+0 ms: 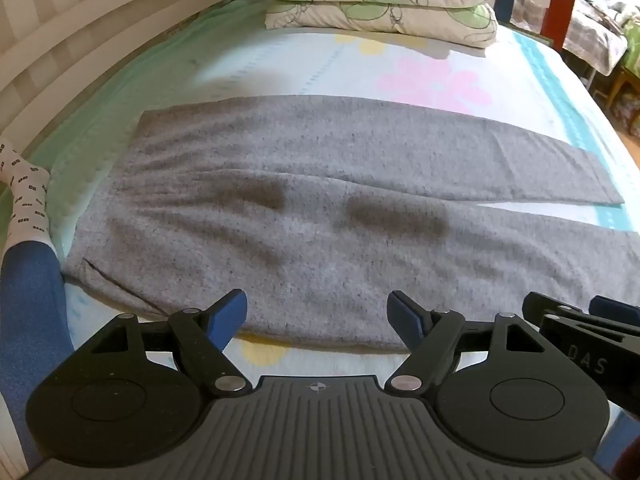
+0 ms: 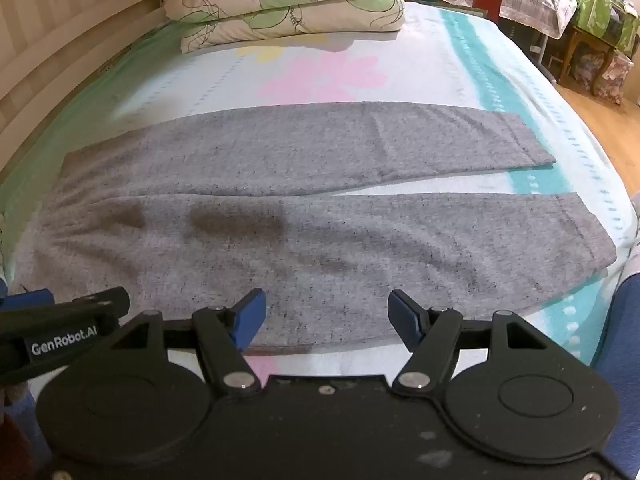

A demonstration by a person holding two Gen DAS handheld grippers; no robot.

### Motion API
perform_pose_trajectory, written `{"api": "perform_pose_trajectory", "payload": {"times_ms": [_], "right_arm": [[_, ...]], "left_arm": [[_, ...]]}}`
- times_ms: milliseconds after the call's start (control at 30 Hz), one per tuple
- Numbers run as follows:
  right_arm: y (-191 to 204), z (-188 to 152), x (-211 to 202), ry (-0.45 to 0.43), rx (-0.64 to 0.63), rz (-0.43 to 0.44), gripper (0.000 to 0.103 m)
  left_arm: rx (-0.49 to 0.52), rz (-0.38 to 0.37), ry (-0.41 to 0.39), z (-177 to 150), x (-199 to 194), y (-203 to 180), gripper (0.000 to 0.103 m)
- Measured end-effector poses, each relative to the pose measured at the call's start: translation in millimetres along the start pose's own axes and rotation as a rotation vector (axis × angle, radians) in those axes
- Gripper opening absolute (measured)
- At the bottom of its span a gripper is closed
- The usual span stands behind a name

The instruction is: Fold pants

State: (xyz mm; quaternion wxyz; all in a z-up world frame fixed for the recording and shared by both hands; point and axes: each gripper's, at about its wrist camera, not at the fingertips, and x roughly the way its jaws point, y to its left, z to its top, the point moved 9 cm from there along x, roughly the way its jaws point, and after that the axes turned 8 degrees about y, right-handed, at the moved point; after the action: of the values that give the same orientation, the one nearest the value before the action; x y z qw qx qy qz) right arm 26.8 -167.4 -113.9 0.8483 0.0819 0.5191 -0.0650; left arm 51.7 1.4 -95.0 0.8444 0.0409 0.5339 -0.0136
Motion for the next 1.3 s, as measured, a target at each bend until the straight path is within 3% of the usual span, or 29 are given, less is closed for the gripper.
{"api": "perform_pose_trajectory", "payload": {"times_ms": [967, 1133, 1300], "right_arm": [[4, 3, 3, -0.006, 0.007, 0.015, 0.071], [5, 8, -3, -0.069, 0.006, 0.02, 0.071], [5, 17, -15, -0.181, -0.051, -0.034, 0.071]], "left_arm": [[0.0, -0.015, 0.013, -1, 5, -4, 0.075], [-0.007, -0.046, 0.029, -1, 9, -5, 0.061], [0.013, -0.061, 0.003, 7, 9, -8, 0.058]]}}
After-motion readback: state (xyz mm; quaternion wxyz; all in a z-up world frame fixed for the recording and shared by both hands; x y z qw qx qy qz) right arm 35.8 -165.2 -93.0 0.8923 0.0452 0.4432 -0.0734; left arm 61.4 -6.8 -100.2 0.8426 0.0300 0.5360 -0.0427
